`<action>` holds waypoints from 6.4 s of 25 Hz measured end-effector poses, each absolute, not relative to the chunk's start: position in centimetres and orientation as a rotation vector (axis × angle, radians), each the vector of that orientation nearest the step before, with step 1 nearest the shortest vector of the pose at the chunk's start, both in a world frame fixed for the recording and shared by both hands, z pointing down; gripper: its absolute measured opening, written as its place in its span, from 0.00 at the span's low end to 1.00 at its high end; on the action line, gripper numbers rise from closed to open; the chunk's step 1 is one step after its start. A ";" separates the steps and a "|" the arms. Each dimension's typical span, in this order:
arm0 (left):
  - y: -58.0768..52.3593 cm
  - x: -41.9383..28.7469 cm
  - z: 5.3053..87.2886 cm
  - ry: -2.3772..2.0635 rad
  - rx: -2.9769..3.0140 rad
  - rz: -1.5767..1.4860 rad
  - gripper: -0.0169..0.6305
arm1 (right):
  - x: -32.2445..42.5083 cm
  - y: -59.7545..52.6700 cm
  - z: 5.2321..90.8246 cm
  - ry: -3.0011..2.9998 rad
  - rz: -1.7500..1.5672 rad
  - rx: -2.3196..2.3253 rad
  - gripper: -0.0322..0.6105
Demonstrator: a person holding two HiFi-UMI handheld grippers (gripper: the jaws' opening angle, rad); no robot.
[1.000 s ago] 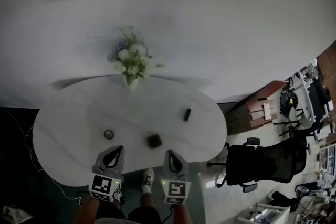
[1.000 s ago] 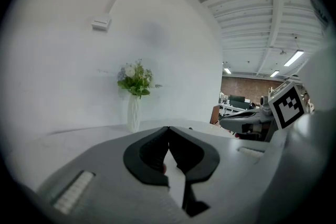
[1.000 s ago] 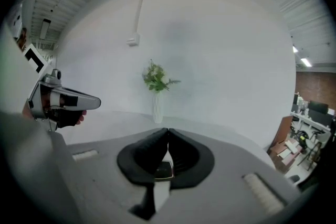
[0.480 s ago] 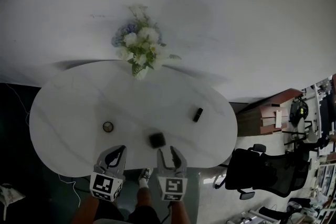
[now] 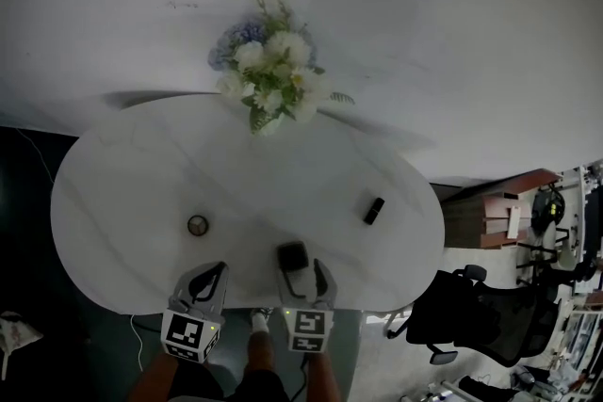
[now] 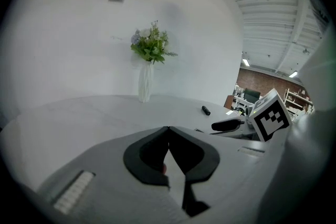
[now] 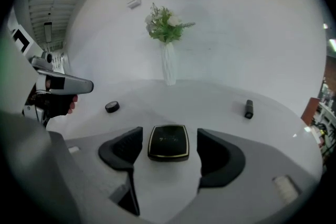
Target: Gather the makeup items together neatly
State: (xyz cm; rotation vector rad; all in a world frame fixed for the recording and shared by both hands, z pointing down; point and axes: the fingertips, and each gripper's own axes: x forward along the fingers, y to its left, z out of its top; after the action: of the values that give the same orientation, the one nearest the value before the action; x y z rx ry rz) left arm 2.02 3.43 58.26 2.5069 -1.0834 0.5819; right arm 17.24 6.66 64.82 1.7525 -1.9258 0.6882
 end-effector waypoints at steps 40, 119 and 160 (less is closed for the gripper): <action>2.3 -0.7 60.0 -1.143 2.450 0.601 0.04 | 16.2 5.3 67.3 -1.863 0.725 1.706 0.53; -4.5 -11.9 47.9 -1.181 2.655 0.391 0.04 | 6.7 -1.2 52.0 -1.918 0.419 2.003 0.53; 4.4 -6.9 37.7 -0.926 2.896 0.212 0.04 | 9.3 13.4 38.7 -1.799 0.191 2.300 0.06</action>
State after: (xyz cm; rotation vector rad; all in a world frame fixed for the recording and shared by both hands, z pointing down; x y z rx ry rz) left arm -6.95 4.36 37.74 2.8962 -0.9260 0.2125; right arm 9.26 13.45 38.74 2.3003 -1.7989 0.1909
